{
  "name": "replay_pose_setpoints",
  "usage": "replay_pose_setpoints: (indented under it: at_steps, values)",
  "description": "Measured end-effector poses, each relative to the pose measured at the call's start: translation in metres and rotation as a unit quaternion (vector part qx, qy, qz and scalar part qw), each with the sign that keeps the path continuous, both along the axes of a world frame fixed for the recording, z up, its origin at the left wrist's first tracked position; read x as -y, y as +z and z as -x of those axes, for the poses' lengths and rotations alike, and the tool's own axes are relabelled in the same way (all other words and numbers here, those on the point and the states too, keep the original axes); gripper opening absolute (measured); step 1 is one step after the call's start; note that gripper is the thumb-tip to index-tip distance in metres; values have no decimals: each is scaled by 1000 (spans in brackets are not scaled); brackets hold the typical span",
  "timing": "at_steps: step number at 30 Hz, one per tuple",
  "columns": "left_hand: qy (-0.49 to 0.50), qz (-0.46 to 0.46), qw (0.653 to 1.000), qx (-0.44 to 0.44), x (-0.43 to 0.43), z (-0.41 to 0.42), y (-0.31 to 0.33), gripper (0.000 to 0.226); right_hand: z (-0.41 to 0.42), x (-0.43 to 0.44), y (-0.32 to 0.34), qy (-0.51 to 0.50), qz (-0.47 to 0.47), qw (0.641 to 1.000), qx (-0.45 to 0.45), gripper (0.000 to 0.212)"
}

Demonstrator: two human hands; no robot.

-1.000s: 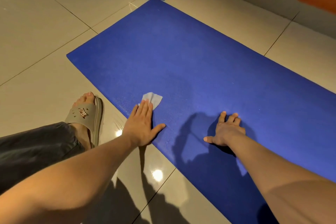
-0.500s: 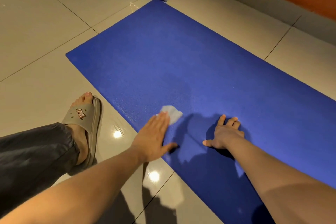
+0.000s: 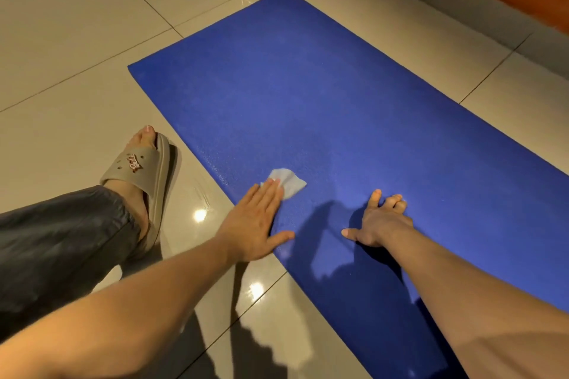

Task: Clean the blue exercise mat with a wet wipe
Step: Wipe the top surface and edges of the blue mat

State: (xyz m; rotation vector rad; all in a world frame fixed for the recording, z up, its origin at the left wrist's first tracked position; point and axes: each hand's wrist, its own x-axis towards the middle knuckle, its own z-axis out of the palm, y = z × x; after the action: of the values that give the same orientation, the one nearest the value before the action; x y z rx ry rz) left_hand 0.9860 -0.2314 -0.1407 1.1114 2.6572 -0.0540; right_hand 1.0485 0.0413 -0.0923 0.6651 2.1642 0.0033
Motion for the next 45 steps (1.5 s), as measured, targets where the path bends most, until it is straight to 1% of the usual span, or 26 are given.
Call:
replay_pose_setpoints:
  at_steps: [2, 4, 7, 11, 13, 15, 17, 18, 20, 21, 23, 26, 28, 29, 31, 32, 34, 36, 37, 38, 40, 42, 43, 45]
  values:
    - [75, 13, 997, -7, 10, 26, 8, 105, -1, 1, -1, 7, -7, 1000, 0, 131]
    - [144, 32, 989, 16, 11, 45, 13, 109, -2, 2, -2, 7, -7, 1000, -5, 130]
    - [166, 20, 985, 39, -1, 30, 7, 115, -5, 2, -4, 8, -8, 1000, -11, 129]
    - [107, -48, 991, 72, -16, -48, 6, 106, -9, 5, 0, 1, -1, 999, -37, 125]
    - [65, -40, 994, 82, -15, -73, 7, 106, -15, 17, 6, -2, 11, 998, -66, 118]
    - [15, -31, 997, 68, -4, -76, 4, 101, -26, 37, 8, 15, 22, 996, -81, 116]
    - [-19, -44, 998, 35, 9, -59, 3, 95, -39, 54, 6, 46, 19, 995, -83, 121]
    - [-5, -67, 998, 22, 13, -44, 8, 95, -45, 57, 5, 59, 15, 994, -86, 123]
    - [87, -117, 989, 10, 21, -11, 12, 97, -50, 55, 3, 80, 14, 993, -89, 126]
    - [133, -118, 984, 16, 22, 3, 12, 99, -50, 52, 3, 87, 16, 993, -85, 127]
    - [191, -94, 976, 43, 19, 12, 6, 104, -46, 50, 4, 93, 20, 994, -61, 129]
    - [289, -122, 945, 89, -1, -20, -1, 112, -39, 52, 6, 99, 20, 995, -25, 135]
    - [321, -136, 930, 118, -17, -53, 2, 110, -34, 45, 11, 111, 41, 993, -1, 139]
    - [313, -154, 928, 134, -21, -67, 2, 108, -32, 39, 15, 117, 59, 991, 10, 139]
    - [259, -211, 931, 147, -21, -94, 7, 106, -31, 27, 24, 123, 96, 987, 26, 135]
    - [228, -218, 936, 158, -21, -102, 9, 106, -32, 24, 28, 124, 107, 986, 34, 133]
    - [195, -184, 946, 184, -22, -114, 12, 104, -41, 25, 31, 127, 108, 985, 37, 134]
    - [199, -135, 955, 174, -25, -119, 14, 101, -51, 29, 27, 129, 104, 985, 38, 140]
    - [200, -135, 957, 158, -25, -118, 13, 101, -56, 31, 23, 122, 104, 986, 34, 143]
    - [204, -162, 956, 136, -25, -115, 11, 101, -60, 34, 20, 117, 102, 987, 32, 145]
    - [225, -228, 941, 105, -21, -103, 8, 101, -65, 39, 17, 114, 86, 989, 34, 148]
    - [258, -267, 926, 68, -20, -82, 4, 100, -62, 45, 17, 115, 68, 991, 30, 149]
    - [281, -256, 923, 55, -19, -66, 1, 99, -61, 49, 18, 121, 55, 991, 31, 149]
    - [319, -196, 926, 37, -7, -30, -3, 101, -59, 58, 17, 130, 25, 991, 31, 151]
